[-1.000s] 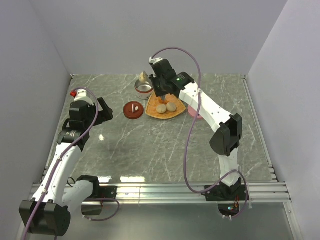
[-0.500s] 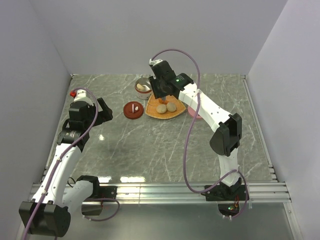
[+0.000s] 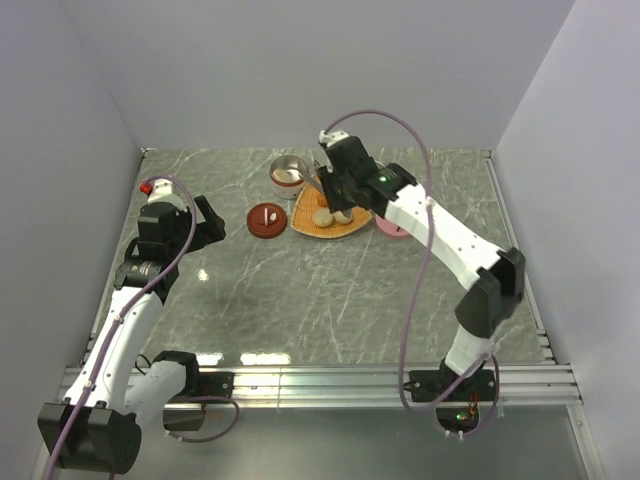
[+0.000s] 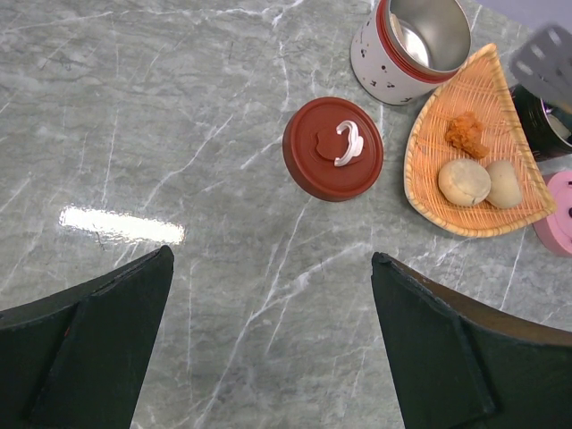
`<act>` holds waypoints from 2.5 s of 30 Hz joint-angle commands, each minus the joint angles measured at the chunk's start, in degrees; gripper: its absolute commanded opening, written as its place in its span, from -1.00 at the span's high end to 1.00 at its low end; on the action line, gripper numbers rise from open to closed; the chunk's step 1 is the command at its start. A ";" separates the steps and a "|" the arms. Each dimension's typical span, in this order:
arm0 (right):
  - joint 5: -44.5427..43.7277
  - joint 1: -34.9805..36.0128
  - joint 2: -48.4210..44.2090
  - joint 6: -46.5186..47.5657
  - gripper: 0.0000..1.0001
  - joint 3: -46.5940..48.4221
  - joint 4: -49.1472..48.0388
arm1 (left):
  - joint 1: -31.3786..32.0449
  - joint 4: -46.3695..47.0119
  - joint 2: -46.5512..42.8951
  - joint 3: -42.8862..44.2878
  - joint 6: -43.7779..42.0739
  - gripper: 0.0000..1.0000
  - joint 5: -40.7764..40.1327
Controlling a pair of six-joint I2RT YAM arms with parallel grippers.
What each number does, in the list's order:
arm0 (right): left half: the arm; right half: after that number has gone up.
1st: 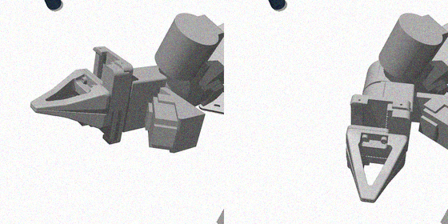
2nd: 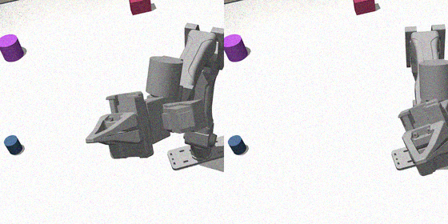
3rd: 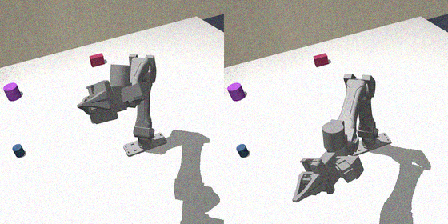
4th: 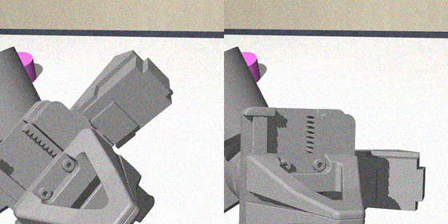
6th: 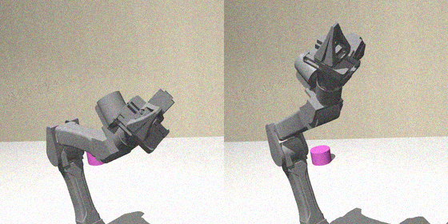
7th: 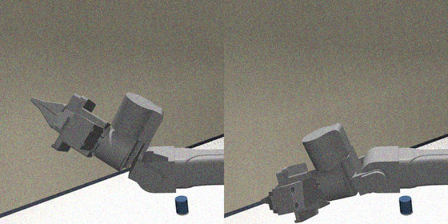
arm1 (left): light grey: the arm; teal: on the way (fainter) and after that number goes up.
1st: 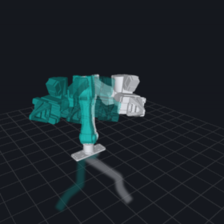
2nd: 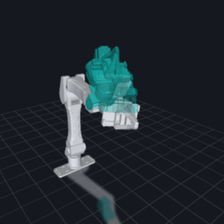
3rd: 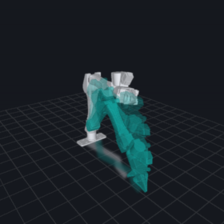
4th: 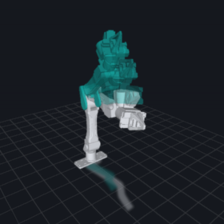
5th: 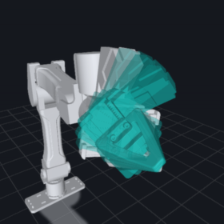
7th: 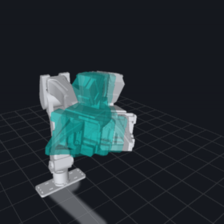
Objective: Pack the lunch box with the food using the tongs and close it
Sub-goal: Pick up the food using the clamp, then place the food into the lunch box
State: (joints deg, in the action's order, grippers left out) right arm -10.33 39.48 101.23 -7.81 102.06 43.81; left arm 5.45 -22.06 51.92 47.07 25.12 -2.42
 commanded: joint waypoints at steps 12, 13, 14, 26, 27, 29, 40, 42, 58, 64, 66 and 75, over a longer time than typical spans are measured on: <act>-3.21 -0.20 -20.54 -4.05 0.09 -19.79 -0.92 | 0.26 1.85 -1.03 -0.84 0.63 -0.99 1.27; -3.38 -0.11 -21.50 -4.40 0.10 -20.58 -0.92 | 0.17 1.85 -1.21 -1.10 0.71 -0.99 1.27; -3.56 -0.20 -21.95 -4.49 0.10 -22.07 -0.83 | 0.17 2.11 -1.38 -1.36 0.89 -0.99 1.36; -4.26 -0.20 -22.40 -5.11 0.10 -28.50 -3.38 | 0.17 2.20 -1.91 -1.81 0.89 -0.99 1.97; -4.44 -0.11 -22.04 -4.85 0.10 -28.24 -3.90 | 0.26 2.20 -1.91 -1.81 0.89 -0.99 1.89; -5.14 -0.28 -20.73 -3.44 0.11 -27.80 -4.43 | 0.17 2.11 -2.00 -1.89 0.80 -0.99 1.89; -7.51 -0.11 -14.66 1.22 0.12 -23.66 -4.17 | 0.17 1.85 -2.79 -1.89 0.71 -0.99 0.66; -7.86 -0.20 -14.48 1.66 0.13 -23.93 -4.09 | 0.26 1.94 -2.88 -1.98 0.63 -0.99 0.66; -8.39 -0.20 -14.04 2.98 0.64 -19.37 -2.15 | 0.17 2.29 -3.05 -2.42 0.63 -0.99 1.01; -8.31 -0.20 -11.94 3.42 0.64 -12.51 -0.92 | 0.17 2.03 -3.58 -2.60 0.63 -0.99 0.66; -7.78 -0.29 -10.62 3.68 0.64 -10.06 -1.18 | 0.17 2.03 -3.67 -2.60 0.54 -0.99 0.66; -3.92 -0.20 -1.22 3.42 0.64 2.51 -1.98 | 0.26 1.85 -3.58 -2.42 0.45 -0.99 0.66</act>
State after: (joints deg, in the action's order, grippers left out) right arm -15.86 39.38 97.86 -4.80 99.29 43.55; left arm 5.45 -21.71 49.30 44.34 25.76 -1.37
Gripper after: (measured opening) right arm 0.296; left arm 0.995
